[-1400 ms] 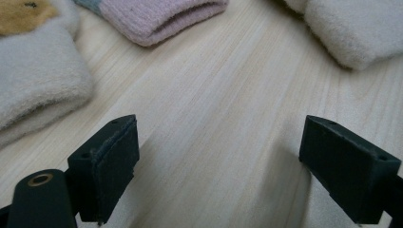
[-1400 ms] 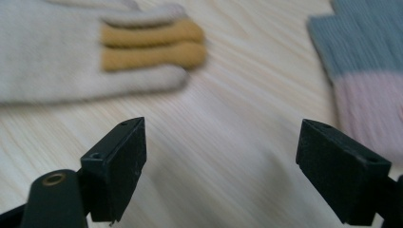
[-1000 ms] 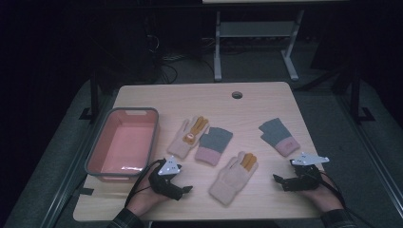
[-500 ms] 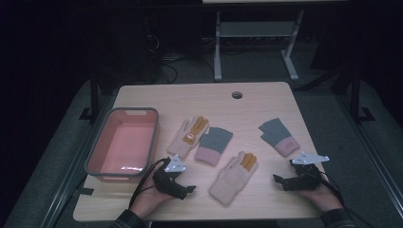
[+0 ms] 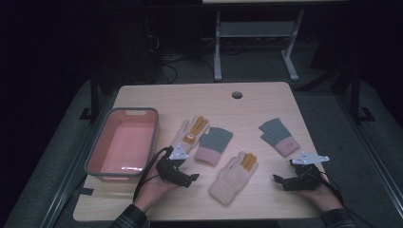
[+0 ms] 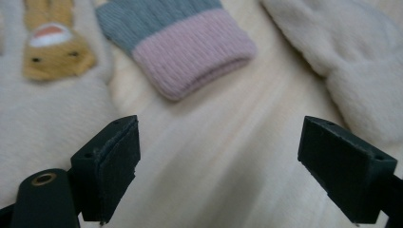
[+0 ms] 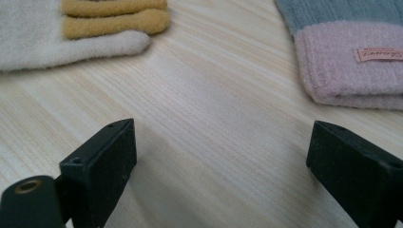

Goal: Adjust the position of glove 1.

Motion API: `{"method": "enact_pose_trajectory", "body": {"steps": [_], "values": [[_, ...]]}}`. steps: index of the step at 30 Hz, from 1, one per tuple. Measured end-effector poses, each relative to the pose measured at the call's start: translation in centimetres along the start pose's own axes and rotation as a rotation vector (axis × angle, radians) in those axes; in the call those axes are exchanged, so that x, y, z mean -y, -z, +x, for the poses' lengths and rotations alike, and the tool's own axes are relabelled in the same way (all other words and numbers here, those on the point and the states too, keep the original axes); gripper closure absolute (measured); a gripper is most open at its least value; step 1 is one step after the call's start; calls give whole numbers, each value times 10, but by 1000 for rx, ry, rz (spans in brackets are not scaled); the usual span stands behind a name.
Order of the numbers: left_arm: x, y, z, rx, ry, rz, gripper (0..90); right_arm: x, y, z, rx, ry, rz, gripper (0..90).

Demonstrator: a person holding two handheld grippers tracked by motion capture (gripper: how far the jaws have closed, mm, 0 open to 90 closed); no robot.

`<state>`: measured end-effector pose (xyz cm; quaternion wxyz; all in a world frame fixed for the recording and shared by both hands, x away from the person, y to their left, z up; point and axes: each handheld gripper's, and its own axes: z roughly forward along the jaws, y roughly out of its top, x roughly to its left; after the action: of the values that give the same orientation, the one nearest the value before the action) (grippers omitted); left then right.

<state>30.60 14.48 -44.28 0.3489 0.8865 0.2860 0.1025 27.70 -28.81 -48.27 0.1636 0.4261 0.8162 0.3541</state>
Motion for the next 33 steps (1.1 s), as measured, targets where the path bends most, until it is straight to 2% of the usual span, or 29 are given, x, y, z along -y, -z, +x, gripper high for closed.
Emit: {"method": "enact_pose_trajectory", "body": {"steps": [3, 7, 12, 13, 17, 20, 21, 24, 26, 30, 32, 33], "values": [[-9, -2, 5, -13, 22, -10, 137, 0, 0, 0, 0, 0, 0, 90], [-16, -4, 9, -19, 32, -8, 140, 0, 0, 0, 0, 0, 0, 90], [-26, -6, 16, -51, 45, -16, 140, 0, 0, 0, 0, 0, 0, 90], [-30, -7, 19, -57, 63, -21, 140, 0, 0, 0, 0, 0, 0, 90], [-34, -9, 25, -76, 70, -20, 141, 0, 0, 0, 0, 1, 0, 90], [-40, -11, 31, -95, 75, -20, 141, 0, 0, 0, 0, 1, 0, 90], [-43, -12, 36, -101, 89, -26, 147, 0, 0, 0, 0, 0, 0, 90], [-47, -13, 42, -102, 100, -26, 147, 0, 0, 0, 0, 0, 0, 90], [-50, -15, 46, -119, 118, -44, 155, 0, 0, 0, 0, 0, 0, 90], [-55, -20, 55, -158, 120, -36, 155, 0, 0, 0, 0, 1, 0, 90], [-58, -25, 64, -175, 139, -48, 198, 0, 0, 0, 0, 0, 0, 90], [-58, -25, 64, -175, 139, -48, 213, 0, 0, 0, 0, 0, 0, 90]]}}
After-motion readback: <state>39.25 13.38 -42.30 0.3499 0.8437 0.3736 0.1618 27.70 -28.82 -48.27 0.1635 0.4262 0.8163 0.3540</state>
